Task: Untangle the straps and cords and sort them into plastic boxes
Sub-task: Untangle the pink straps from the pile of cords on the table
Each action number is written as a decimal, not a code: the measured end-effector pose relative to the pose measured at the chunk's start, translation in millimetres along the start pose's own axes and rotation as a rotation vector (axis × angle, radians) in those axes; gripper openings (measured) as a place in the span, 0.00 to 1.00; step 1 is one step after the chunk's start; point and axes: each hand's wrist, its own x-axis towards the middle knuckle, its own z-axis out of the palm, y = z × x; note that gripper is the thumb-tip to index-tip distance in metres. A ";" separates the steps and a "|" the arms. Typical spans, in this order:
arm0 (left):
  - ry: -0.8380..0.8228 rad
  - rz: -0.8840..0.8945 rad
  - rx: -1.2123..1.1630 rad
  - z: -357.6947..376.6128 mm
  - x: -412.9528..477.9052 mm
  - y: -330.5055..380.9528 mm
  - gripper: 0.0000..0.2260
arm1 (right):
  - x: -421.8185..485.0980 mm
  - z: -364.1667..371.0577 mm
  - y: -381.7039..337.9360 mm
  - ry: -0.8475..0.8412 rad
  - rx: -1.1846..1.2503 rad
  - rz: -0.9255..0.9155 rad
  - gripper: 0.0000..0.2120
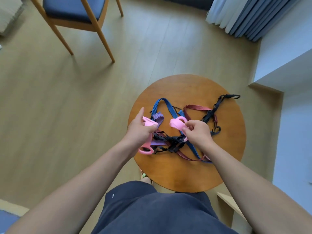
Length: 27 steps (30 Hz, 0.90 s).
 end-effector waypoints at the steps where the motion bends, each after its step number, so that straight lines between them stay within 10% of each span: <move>1: -0.017 0.043 0.000 0.0 0.0 3.7 0.31 | -8.6 -10.5 -5.1 0.022 0.095 0.001 0.06; 5: -0.105 0.132 0.025 6.6 -6.5 20.8 0.14 | -46.7 -51.0 -24.0 0.070 0.412 -0.049 0.03; 14: -0.205 0.473 0.568 45.4 -18.9 78.5 0.31 | -114.7 -118.4 -49.9 0.140 0.650 -0.176 0.02; 17: -0.232 0.643 0.702 63.9 -32.5 92.7 0.12 | -135.3 -131.9 -52.2 0.173 0.706 -0.216 0.02; 27: -0.394 0.613 0.544 102.6 -102.5 129.2 0.06 | -188.0 -158.3 -13.0 0.375 0.778 -0.226 0.04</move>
